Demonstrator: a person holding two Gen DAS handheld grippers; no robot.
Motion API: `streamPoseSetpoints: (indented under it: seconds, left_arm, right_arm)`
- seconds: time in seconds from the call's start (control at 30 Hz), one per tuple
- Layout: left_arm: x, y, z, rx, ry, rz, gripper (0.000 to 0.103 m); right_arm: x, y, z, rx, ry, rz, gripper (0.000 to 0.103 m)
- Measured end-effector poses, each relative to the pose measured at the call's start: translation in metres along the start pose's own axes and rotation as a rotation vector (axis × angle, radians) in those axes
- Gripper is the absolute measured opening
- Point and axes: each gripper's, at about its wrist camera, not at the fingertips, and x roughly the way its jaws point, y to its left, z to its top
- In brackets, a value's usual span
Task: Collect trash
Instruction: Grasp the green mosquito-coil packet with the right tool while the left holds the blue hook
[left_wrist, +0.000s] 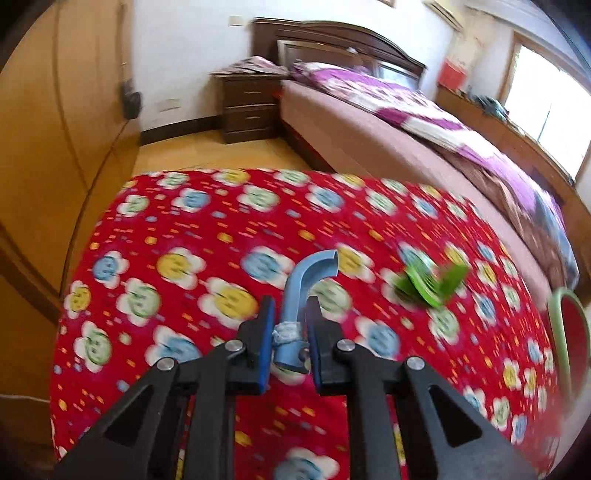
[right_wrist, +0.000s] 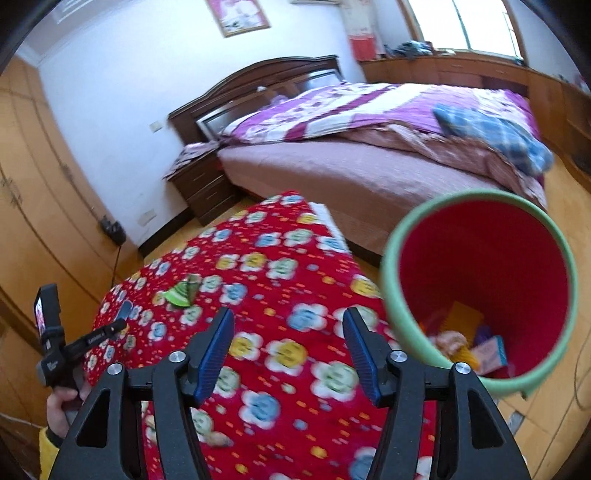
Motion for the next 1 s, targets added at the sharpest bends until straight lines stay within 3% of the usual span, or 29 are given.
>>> streamPoseSetpoints:
  seconds: [0.27,0.63,1.0]
  left_arm:
    - [0.007,0.037,0.002,-0.115,-0.04,0.069,0.016]
    - [0.018,0.047,-0.005,-0.154,-0.025,0.054,0.016]
    - [0.021,0.047,-0.01,-0.178,-0.012,0.01,0.016]
  right_arm:
    - [0.061,0.058,0.011,-0.106,0.052,0.038,0.075]
    - [0.157,0.121,0.001,-0.228,0.186,0.061,0.08]
    - [0.211,0.149,0.002,-0.185,0.228,0.019,0.08]
